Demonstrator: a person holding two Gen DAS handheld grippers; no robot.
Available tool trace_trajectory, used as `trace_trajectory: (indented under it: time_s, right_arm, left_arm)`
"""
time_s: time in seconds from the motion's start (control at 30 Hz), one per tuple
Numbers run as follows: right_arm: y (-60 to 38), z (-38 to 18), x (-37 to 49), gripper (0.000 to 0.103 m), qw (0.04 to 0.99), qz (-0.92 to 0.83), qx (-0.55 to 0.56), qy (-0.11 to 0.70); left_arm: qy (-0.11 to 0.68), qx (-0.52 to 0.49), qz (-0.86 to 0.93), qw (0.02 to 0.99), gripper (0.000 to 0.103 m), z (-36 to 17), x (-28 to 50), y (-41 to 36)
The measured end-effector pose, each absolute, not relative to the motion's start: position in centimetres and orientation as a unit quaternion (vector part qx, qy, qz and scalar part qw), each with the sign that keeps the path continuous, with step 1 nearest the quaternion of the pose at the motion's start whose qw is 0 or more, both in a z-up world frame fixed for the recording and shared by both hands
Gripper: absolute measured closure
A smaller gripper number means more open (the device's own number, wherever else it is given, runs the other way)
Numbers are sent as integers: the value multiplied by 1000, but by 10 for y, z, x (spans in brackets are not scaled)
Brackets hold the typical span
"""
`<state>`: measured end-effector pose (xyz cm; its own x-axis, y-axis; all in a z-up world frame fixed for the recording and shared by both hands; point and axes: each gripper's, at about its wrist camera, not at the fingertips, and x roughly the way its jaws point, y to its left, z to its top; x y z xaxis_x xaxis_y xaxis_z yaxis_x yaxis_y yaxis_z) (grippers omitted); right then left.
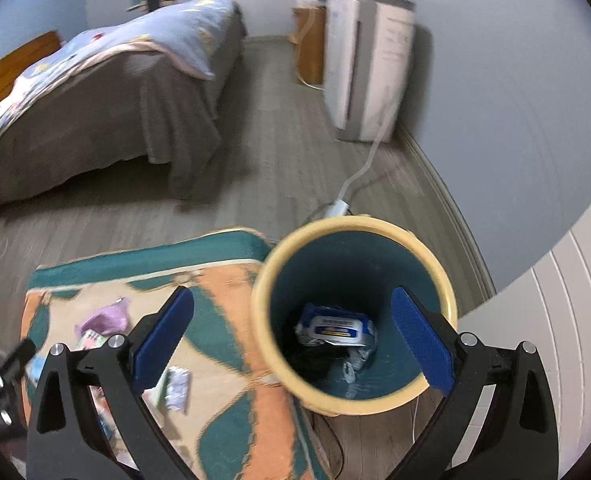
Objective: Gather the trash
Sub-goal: 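Move both tools back over the trash pile on the cushion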
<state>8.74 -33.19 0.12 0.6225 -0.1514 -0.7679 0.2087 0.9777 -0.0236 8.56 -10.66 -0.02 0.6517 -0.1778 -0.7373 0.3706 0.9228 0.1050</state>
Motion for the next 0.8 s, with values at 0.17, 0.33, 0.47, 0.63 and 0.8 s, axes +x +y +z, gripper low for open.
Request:
trace_trajectory:
  time_s: [0.17, 0.33, 0.47, 0.63, 0.8]
  right_arm:
    - [-296, -1, 77, 6, 901, -79, 31, 426]
    - [-260, -8, 70, 6, 897, -71, 10, 437]
    - [-236, -16, 64, 6, 892, -49, 11, 448]
    - [-214, -25, 59, 6, 885, -35, 15, 463]
    - [-201, -37, 62, 6, 879, -39, -7, 475]
  left_arm:
    - [395, 96, -114, 907, 6, 5, 74, -54]
    - [411, 69, -77, 906, 6, -5, 68, -14]
    - [414, 62, -64, 906, 6, -14, 65, 5]
    - [423, 50, -55, 903, 6, -18, 65, 19]
    - [428, 37, -44, 902, 6, -21, 67, 32]
